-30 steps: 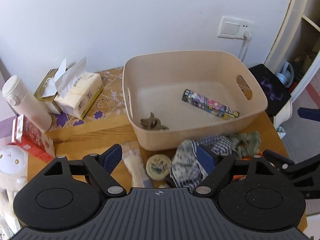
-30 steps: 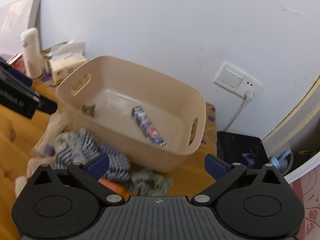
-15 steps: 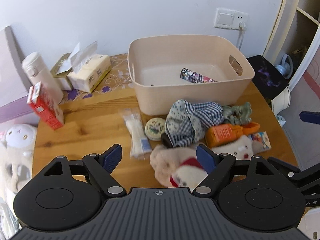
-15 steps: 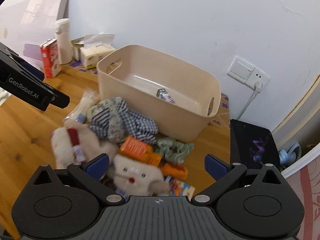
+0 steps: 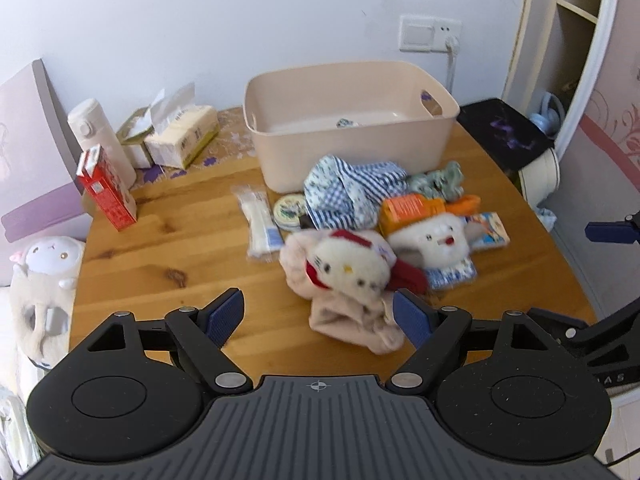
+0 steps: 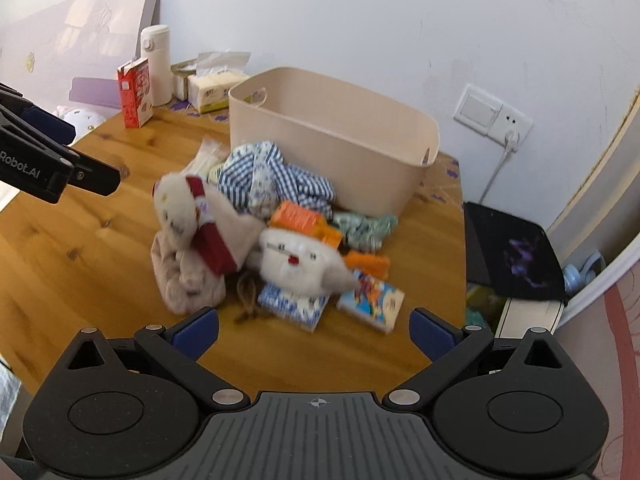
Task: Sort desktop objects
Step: 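Grasp the Hello Kitty plush with the left tool while the right tool grasps the white plush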
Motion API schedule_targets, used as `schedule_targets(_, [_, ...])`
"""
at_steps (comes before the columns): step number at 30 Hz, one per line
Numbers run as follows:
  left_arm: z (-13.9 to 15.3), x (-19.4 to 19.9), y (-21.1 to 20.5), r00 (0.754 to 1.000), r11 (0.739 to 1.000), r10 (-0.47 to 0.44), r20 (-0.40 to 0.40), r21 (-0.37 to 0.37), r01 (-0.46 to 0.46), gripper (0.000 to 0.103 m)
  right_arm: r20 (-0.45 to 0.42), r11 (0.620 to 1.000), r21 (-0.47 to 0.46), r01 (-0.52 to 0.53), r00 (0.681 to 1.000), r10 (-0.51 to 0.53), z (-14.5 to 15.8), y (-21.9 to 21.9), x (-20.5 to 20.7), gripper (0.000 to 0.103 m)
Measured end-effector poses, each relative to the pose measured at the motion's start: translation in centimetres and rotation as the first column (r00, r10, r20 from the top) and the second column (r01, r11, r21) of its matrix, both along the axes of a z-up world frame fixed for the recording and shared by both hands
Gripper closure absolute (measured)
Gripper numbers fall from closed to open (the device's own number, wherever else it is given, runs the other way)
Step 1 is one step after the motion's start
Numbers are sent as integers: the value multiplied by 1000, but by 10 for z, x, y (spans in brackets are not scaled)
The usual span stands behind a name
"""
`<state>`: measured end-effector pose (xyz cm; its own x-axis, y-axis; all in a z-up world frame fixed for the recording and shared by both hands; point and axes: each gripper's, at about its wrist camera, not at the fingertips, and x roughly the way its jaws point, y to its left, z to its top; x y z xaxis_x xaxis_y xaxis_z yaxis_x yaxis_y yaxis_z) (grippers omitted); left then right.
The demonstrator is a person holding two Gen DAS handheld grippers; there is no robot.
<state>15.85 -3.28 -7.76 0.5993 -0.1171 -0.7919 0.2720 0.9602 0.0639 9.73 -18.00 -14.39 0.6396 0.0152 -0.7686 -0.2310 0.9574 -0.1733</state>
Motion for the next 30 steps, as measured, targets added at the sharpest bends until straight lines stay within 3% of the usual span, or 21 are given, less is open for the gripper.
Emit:
schedule_targets(13, [-33, 9, -11, 999, 998, -24, -21, 55, 26, 20, -54, 997, 6, 82, 995, -81, -30, -13, 0, 0])
schedule_targets(19, [-46, 28, -15, 998, 998, -40, -42, 51, 42, 20, -54, 992, 22, 122, 991, -121, -39, -14, 20, 0])
schedule_targets(25, [-54, 41, -16, 999, 998, -44, -4, 43, 44, 20, -28, 986, 42, 158, 987, -157, -46, -14, 44, 0])
schedule_targets(30, [-64, 57, -21, 995, 996, -90, -48, 18, 91, 20, -33, 981, 80, 179, 984, -177, -54, -13, 66, 0])
